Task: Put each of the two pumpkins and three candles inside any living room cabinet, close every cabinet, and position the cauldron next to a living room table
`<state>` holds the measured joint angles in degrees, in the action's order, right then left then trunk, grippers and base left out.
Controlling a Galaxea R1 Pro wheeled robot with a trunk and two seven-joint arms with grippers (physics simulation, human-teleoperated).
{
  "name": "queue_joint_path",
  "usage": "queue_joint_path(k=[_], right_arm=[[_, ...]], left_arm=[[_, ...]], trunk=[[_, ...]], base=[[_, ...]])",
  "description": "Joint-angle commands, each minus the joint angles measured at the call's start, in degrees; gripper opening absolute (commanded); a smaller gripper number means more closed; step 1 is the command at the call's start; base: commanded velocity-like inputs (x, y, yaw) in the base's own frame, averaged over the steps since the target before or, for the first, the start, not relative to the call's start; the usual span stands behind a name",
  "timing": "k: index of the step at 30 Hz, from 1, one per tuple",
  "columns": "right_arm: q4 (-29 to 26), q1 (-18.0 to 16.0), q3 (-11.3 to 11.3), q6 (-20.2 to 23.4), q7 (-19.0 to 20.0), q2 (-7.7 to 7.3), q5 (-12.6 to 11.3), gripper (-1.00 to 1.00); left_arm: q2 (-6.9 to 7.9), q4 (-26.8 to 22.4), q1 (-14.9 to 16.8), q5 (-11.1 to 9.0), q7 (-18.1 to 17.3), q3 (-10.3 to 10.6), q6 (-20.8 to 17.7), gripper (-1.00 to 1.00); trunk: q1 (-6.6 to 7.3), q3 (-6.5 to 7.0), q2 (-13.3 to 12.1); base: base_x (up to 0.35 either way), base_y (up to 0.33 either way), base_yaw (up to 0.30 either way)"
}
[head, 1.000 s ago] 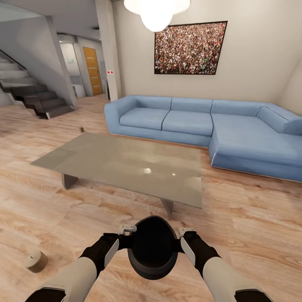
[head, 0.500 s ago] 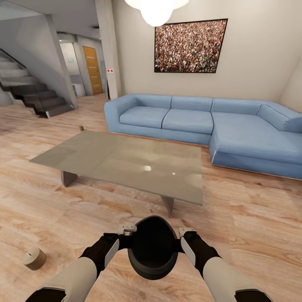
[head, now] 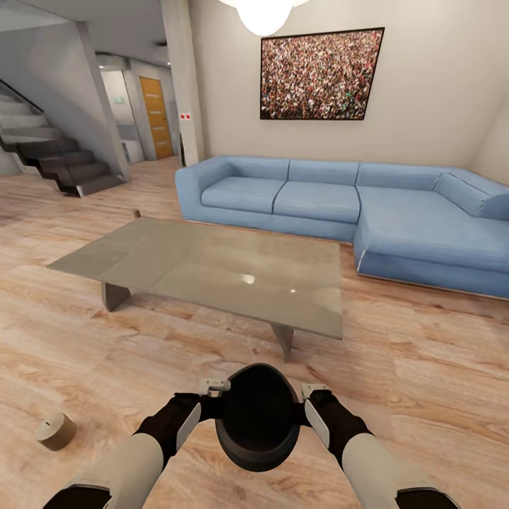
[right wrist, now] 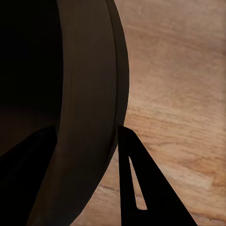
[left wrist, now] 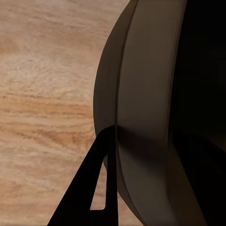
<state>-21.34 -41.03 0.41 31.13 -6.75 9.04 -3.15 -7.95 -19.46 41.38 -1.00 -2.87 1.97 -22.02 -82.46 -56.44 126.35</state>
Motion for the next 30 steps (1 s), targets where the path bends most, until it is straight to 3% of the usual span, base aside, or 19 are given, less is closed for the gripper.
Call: queue_joint_path(k=[1, 30], right_arm=[[-1.16, -0.05, -0.02, 0.03, 2.03, -0.07, -2.12, -1.00], [-1.16, -0.02, -0.05, -0.01, 2.06, -0.07, -2.12, -1.00]], left_arm=[[0.22, -0.06, 0.01, -1.68, -1.09, 0.14, -0.40, -1.00], [0.22, -0.06, 0.01, -1.70, -1.09, 0.14, -0.40, -1.00]], trunk=[[-0.21, -0.23, 0.44], [-6.58, -5.44, 12.07]], base=[[0.000, 0.000, 0.000], [0.000, 0.000, 0.000]])
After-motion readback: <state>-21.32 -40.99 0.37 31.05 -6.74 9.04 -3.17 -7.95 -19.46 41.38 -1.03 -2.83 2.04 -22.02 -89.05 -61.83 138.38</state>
